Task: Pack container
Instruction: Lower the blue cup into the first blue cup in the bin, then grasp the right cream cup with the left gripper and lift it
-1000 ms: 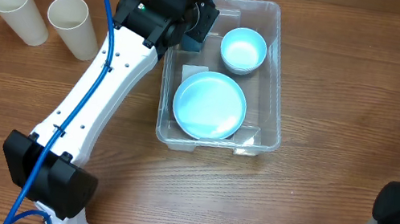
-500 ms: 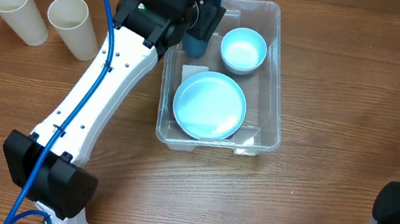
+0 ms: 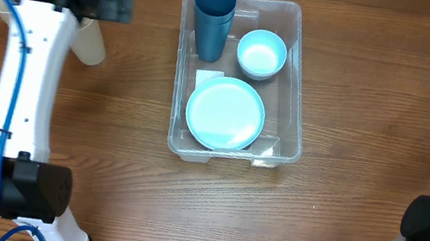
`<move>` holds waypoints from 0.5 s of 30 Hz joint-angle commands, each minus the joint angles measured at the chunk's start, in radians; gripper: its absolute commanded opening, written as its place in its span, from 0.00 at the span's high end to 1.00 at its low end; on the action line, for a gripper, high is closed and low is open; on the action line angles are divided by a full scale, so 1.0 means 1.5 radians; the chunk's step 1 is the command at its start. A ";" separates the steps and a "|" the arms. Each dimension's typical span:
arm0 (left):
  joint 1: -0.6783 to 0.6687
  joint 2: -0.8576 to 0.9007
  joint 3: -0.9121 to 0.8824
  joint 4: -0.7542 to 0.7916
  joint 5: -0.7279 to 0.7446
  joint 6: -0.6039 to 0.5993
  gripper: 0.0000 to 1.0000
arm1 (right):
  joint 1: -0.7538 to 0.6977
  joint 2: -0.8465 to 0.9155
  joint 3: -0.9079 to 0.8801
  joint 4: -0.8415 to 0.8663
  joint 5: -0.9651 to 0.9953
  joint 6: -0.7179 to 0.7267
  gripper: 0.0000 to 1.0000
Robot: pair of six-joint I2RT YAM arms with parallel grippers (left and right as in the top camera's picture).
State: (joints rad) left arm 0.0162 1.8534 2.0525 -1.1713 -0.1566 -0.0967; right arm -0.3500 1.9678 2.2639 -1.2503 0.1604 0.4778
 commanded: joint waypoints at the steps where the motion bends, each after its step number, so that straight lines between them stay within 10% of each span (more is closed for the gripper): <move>1: 0.049 0.047 0.016 0.010 0.072 0.033 0.02 | 0.001 -0.011 0.010 0.002 0.003 0.004 0.00; 9: 0.063 0.212 0.016 0.012 0.116 0.068 0.11 | 0.001 -0.011 0.010 0.002 0.003 0.003 0.00; 12: 0.063 0.252 0.016 -0.004 0.122 0.067 0.94 | 0.001 -0.011 0.010 0.002 0.003 0.004 0.00; 15: 0.063 0.248 0.018 -0.019 0.122 0.067 0.96 | 0.001 -0.011 0.010 0.002 0.003 0.004 0.00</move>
State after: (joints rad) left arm 0.1112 2.2395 2.0651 -1.1851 0.0017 -0.0151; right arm -0.3500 1.9678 2.2639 -1.2503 0.1604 0.4782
